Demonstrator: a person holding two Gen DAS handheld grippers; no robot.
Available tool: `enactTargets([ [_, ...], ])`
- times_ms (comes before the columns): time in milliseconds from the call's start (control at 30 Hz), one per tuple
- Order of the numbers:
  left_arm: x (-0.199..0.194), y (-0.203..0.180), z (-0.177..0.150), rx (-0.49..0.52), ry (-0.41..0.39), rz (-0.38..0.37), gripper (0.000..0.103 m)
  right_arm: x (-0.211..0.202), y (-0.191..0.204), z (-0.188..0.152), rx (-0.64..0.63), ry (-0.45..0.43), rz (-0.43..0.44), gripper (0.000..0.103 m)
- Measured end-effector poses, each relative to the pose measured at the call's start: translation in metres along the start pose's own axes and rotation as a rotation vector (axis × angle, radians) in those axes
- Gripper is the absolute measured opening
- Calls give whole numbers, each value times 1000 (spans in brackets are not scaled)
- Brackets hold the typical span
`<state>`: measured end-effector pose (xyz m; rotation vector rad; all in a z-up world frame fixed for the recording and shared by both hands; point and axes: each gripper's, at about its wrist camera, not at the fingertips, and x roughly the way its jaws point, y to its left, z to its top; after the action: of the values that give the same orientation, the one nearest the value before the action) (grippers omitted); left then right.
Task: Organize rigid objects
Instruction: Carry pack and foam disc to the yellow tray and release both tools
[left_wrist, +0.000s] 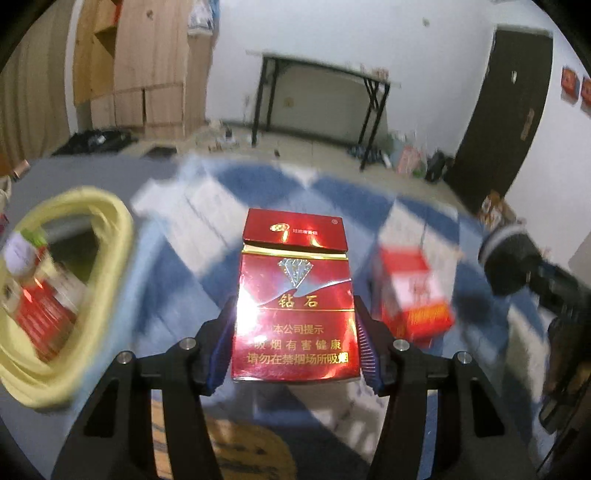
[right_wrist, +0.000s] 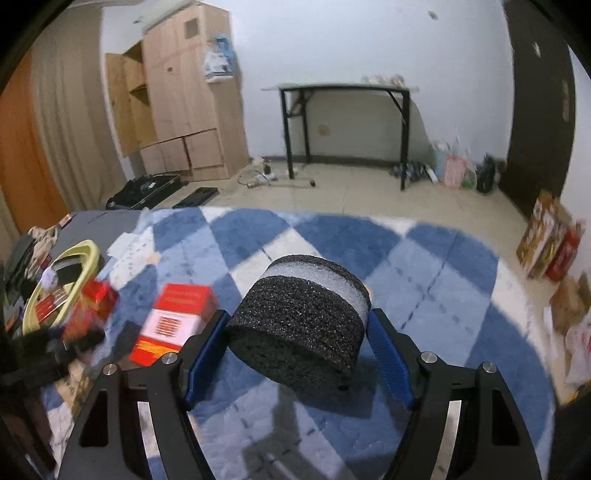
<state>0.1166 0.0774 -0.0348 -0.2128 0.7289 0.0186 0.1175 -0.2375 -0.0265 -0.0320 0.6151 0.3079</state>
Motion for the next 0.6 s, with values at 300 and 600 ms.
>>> enactTargets([
  [300, -78, 128, 58, -73, -119, 150, 59, -43, 129, 66, -151, -96, 179, 75],
  [600, -63, 275, 24, -287, -11, 264, 59, 2, 299, 60, -260, 19, 407, 75],
])
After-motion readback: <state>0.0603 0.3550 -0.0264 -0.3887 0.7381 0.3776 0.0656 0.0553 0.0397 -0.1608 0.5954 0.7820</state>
